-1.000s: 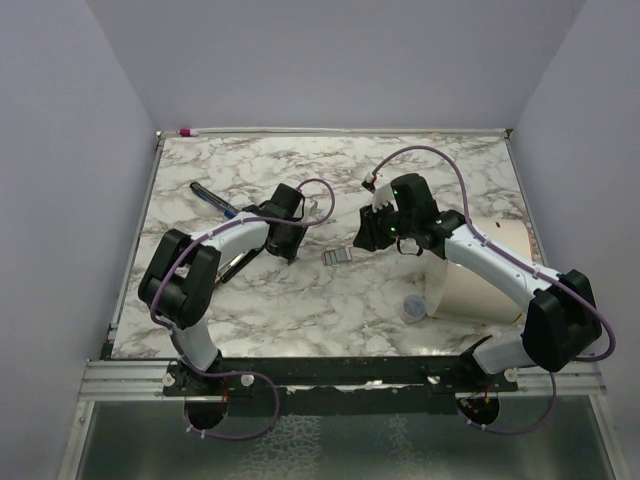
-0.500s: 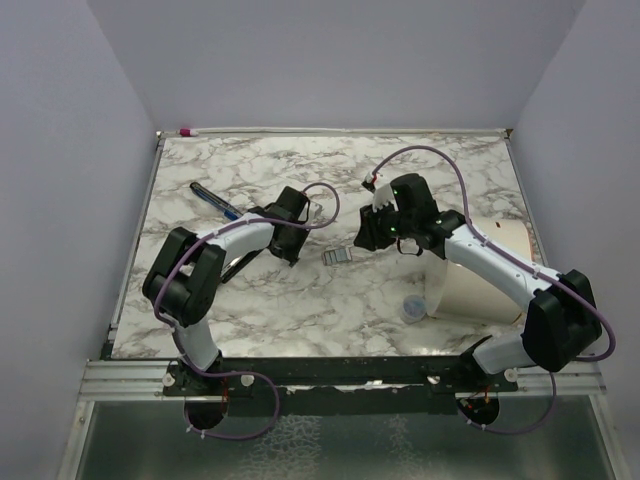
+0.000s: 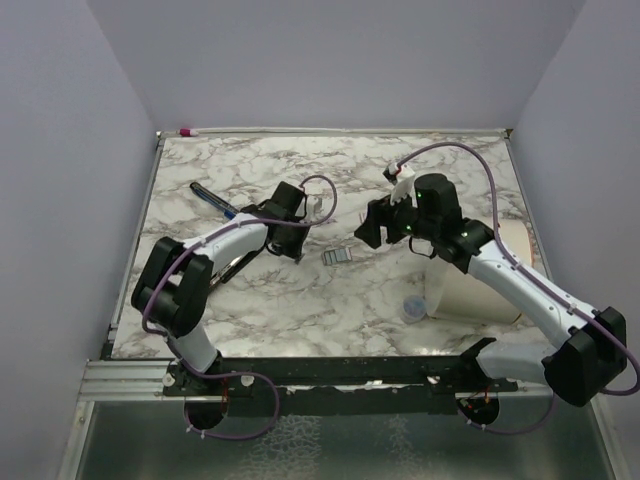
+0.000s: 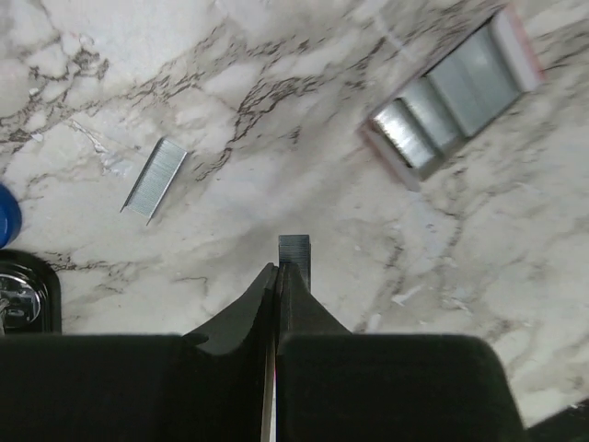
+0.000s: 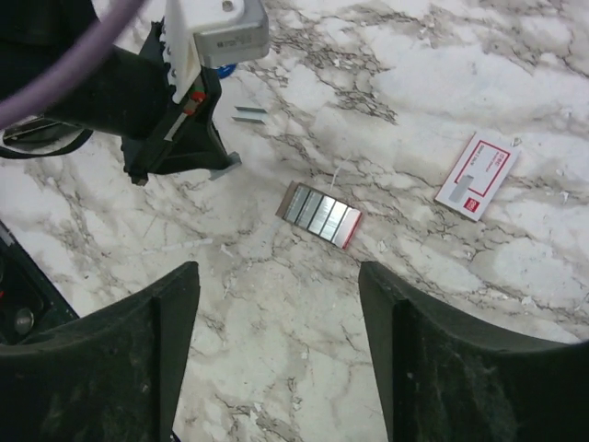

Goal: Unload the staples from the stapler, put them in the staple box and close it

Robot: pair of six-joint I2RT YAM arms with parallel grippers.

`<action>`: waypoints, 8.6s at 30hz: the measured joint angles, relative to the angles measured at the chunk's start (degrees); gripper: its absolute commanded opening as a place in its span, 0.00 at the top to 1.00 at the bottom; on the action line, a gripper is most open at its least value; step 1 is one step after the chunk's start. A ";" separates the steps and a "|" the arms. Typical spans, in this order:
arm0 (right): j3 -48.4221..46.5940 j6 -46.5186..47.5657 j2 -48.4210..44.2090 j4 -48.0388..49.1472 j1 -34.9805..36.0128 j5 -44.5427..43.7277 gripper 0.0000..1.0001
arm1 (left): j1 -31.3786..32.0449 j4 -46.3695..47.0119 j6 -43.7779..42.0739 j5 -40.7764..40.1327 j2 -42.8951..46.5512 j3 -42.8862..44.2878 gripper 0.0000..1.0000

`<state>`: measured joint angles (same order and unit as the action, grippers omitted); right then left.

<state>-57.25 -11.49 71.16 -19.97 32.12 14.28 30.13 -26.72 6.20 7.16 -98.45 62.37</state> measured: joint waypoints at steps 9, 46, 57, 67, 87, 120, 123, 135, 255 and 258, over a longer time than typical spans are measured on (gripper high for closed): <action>2.10 -8.28 -2.10 6.58 0.00 12.28 0.23 | -0.11 6.47 10.88 12.50 18.34 1.31 1.00; 4.11 -52.17 -1.16 53.72 -2.25 35.15 0.48 | -0.76 57.11 50.58 33.77 34.58 -8.94 1.00; 3.74 -54.27 1.18 56.06 -2.62 36.37 0.58 | -0.76 57.13 50.71 34.27 34.25 -8.94 1.00; 2.75 -54.47 1.29 56.52 -2.89 36.63 0.63 | -0.76 57.11 50.69 34.51 34.03 -8.94 1.00; 2.75 -55.32 1.33 56.89 -2.99 37.70 0.75 | -0.76 57.29 50.71 34.77 34.03 -9.31 1.00; 3.17 -59.74 3.89 62.88 -3.37 39.52 0.72 | -0.81 59.52 51.54 34.99 33.14 -9.79 1.00; 3.21 -60.39 4.17 63.73 -3.37 39.71 0.75 | -0.81 59.74 51.80 35.06 33.09 -9.79 1.00; 3.21 -60.22 4.15 63.89 -3.56 40.17 0.81 | -0.81 60.13 51.98 35.28 33.09 -9.79 1.00; 3.45 -62.38 6.71 67.82 -5.73 42.82 0.73 | -0.87 66.62 56.06 39.10 28.92 -13.64 1.00; 3.48 -62.23 6.71 67.10 -5.73 42.47 0.73 | -0.85 66.27 55.74 38.71 29.03 -13.64 1.00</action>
<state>-53.78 -73.71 77.87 47.13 26.39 56.75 29.28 39.55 61.93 45.87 -69.43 48.73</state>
